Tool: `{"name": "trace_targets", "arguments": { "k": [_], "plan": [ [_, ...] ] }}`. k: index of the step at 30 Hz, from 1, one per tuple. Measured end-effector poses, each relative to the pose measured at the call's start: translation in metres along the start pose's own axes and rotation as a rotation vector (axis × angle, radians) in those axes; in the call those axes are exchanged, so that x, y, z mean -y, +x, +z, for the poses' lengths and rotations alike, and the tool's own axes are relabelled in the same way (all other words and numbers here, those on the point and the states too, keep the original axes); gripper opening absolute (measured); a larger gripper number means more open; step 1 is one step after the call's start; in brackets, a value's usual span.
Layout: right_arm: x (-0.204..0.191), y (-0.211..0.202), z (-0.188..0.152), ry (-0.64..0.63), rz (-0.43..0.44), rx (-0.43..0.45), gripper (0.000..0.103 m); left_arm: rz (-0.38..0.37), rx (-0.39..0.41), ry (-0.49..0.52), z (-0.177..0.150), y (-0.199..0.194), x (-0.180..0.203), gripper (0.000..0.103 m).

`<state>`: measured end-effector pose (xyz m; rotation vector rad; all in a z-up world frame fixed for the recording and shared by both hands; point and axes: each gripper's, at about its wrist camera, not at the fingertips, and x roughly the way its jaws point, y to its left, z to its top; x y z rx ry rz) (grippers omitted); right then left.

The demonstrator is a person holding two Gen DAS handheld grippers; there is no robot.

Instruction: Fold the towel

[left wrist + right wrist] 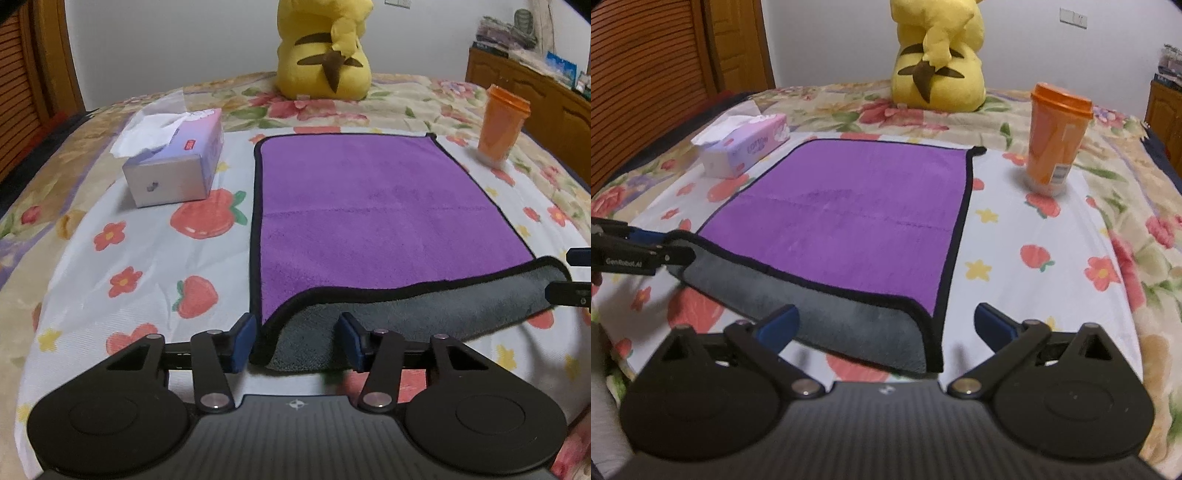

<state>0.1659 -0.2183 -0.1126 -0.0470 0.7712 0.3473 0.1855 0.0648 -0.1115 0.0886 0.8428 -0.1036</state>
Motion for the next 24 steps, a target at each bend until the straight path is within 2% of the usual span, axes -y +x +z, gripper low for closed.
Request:
{"name": "trace_targets", "arguments": {
  "k": [5,14,17,19,20,23,24],
  "plan": [
    [0.002,0.006,-0.001,0.024,0.028,-0.044,0.085,-0.003,-0.020,-0.016,-0.001,0.004,-0.003,0.053],
    [0.005,0.012,-0.002,0.047,0.059,-0.079,0.068,-0.010,-0.022,-0.011,-0.002,0.002,-0.001,0.048],
    [0.008,0.011,-0.002,0.058,0.059,-0.075,0.059,-0.014,-0.022,-0.012,-0.002,0.002,-0.001,0.043],
    [0.010,0.012,-0.001,0.063,0.059,-0.074,0.048,-0.016,-0.020,-0.009,-0.002,0.001,0.000,0.039],
    [0.011,0.012,-0.001,0.062,0.057,-0.074,0.046,-0.017,-0.019,-0.007,-0.002,0.001,0.001,0.035],
    [0.013,0.013,-0.001,0.061,0.048,-0.073,0.033,-0.031,-0.016,-0.001,-0.003,0.001,0.001,0.023],
    [0.012,0.013,-0.001,0.053,0.038,-0.073,0.026,-0.030,-0.015,0.002,-0.003,0.001,0.002,0.022]
  ]
}}
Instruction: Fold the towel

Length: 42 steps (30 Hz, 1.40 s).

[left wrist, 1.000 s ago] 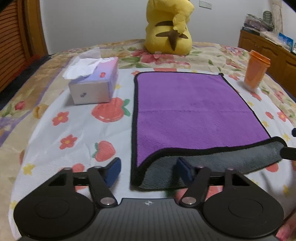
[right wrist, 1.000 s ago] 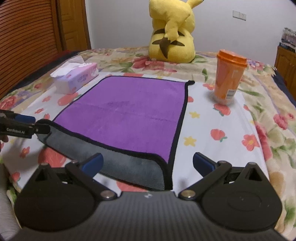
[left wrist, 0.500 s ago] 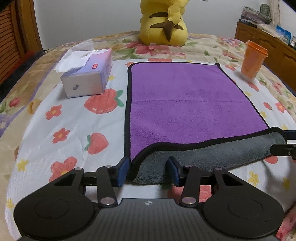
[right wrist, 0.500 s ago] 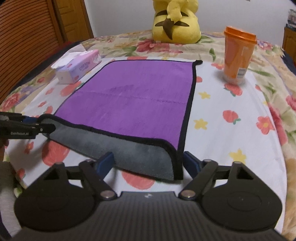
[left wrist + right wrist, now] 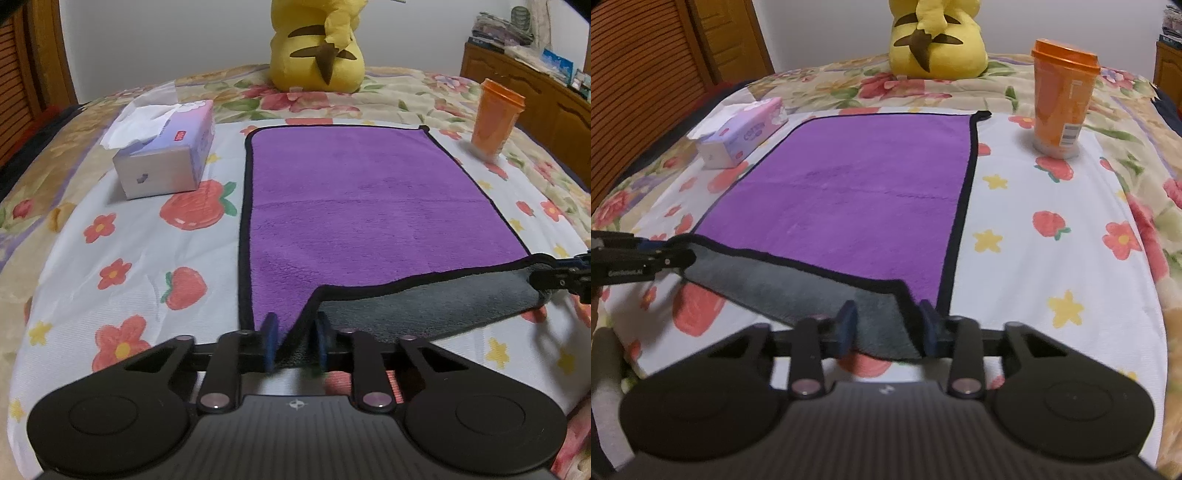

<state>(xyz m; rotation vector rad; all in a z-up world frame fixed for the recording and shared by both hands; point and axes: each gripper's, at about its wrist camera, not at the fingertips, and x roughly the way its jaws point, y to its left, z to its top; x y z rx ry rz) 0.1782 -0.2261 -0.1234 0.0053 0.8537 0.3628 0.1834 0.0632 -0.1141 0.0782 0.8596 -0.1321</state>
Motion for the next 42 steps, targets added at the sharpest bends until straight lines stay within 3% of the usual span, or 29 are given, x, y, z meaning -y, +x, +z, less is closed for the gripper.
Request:
{"name": "trace_targets", "arguments": {
  "k": [6,9,32,42],
  "plan": [
    [0.005,0.002,0.002,-0.012,0.002,-0.002,0.010,0.010,0.013,0.019,0.001,-0.002,0.002,0.017],
    [0.003,0.001,0.003,-0.034,-0.006,0.005,0.009,0.004,0.044,0.035,0.002,-0.009,0.005,0.012],
    [0.006,-0.020,0.026,-0.034,0.026,0.150,0.009,-0.011,0.230,0.041,0.019,-0.047,0.015,0.009],
    [0.007,-0.015,0.038,-0.050,0.037,0.173,0.009,-0.005,0.240,0.025,0.022,-0.041,0.013,0.009]
  ]
}}
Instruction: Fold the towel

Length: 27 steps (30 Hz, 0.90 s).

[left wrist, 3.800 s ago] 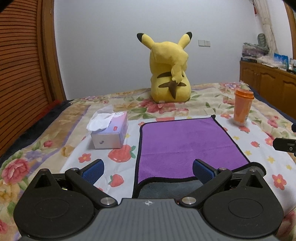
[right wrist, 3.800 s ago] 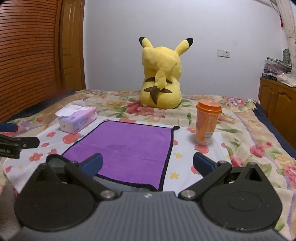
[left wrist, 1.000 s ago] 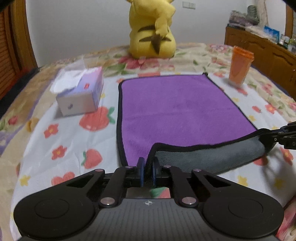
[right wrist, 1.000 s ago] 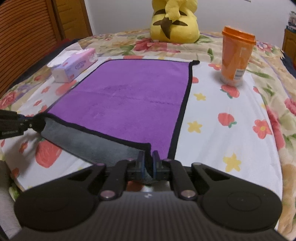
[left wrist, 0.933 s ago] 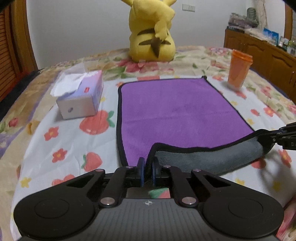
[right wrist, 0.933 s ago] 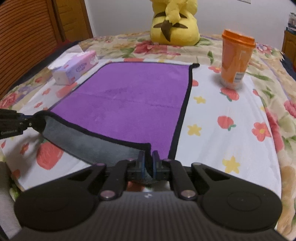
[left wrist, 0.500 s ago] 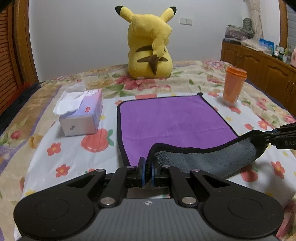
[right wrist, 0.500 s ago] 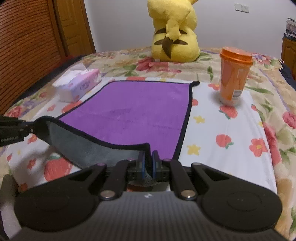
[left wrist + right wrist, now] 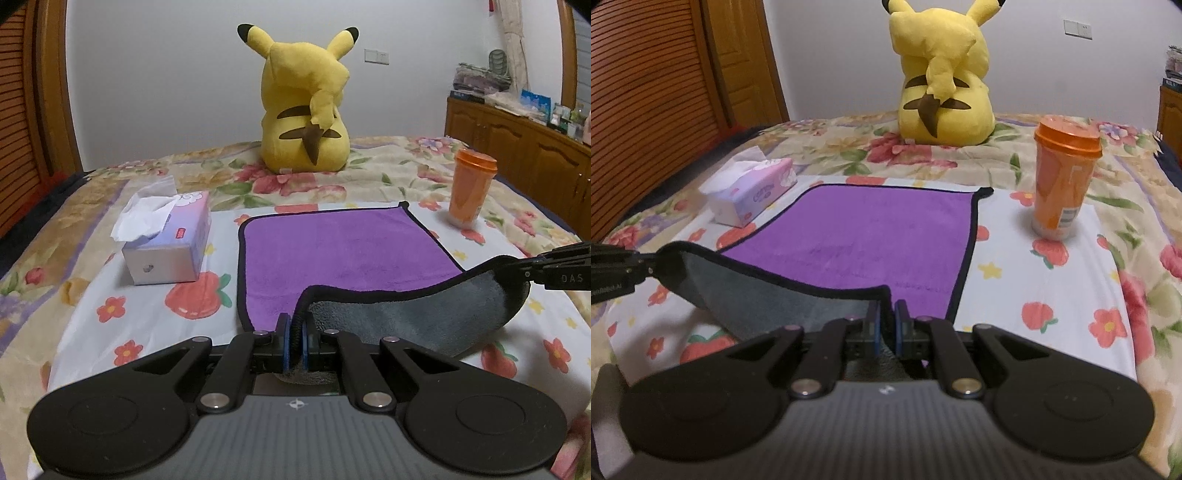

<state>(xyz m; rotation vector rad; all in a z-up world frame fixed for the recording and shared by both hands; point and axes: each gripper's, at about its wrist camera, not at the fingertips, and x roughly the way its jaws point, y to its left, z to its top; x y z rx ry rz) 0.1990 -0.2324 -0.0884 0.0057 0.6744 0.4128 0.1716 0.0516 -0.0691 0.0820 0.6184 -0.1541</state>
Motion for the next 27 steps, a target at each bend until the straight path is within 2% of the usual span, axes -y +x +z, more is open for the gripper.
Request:
{"name": "trace_targets", "arguments": {
  "k": [27],
  "plan": [
    [0.004,0.009,0.015,-0.043,-0.002,0.039,0.009,0.006,0.073,0.016,0.020,0.019,-0.005,0.009]
  ]
}}
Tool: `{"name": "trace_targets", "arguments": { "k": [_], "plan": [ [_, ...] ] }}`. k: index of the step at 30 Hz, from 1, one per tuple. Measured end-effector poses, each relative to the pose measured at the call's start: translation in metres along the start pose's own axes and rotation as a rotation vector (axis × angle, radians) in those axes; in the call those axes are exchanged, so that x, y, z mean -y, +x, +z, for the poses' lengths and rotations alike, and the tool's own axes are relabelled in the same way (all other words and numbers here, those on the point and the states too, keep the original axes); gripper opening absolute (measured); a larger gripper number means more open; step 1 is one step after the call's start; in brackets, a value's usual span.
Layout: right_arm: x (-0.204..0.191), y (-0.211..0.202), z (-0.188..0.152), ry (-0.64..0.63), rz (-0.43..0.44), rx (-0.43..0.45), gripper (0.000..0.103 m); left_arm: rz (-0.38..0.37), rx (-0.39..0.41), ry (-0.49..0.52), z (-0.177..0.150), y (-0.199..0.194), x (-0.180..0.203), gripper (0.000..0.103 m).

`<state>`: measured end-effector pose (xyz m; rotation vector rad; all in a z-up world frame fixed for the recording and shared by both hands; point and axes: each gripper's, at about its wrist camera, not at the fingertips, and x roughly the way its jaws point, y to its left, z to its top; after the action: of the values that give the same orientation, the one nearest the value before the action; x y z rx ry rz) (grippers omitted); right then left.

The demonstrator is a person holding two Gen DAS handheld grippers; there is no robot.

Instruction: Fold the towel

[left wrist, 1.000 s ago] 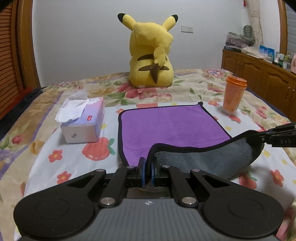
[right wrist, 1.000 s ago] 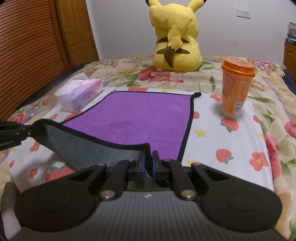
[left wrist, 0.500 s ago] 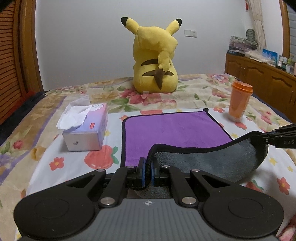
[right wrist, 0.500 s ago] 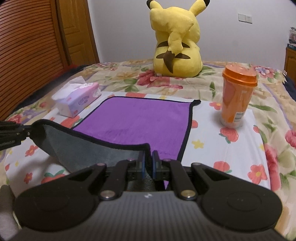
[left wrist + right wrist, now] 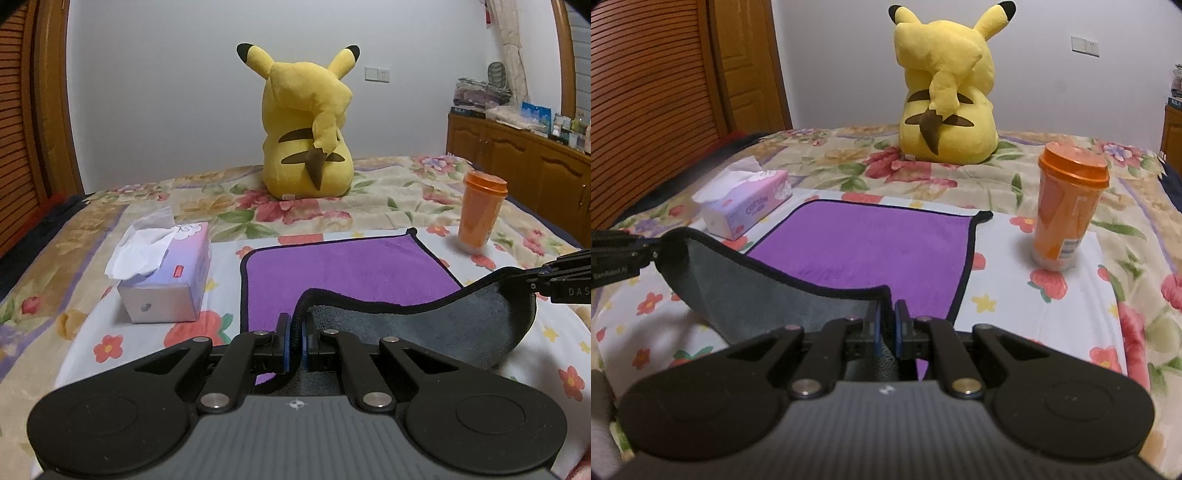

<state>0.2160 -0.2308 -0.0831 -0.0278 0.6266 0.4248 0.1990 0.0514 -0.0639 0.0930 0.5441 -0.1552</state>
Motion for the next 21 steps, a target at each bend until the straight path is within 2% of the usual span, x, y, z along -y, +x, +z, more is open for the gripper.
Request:
{"name": "trace_targets", "arguments": {
  "k": [21],
  "plan": [
    [0.010,0.019,0.007,-0.038,-0.004,0.018,0.008,-0.011,0.002,0.011,0.008,0.028,-0.002,0.009]
  ]
}}
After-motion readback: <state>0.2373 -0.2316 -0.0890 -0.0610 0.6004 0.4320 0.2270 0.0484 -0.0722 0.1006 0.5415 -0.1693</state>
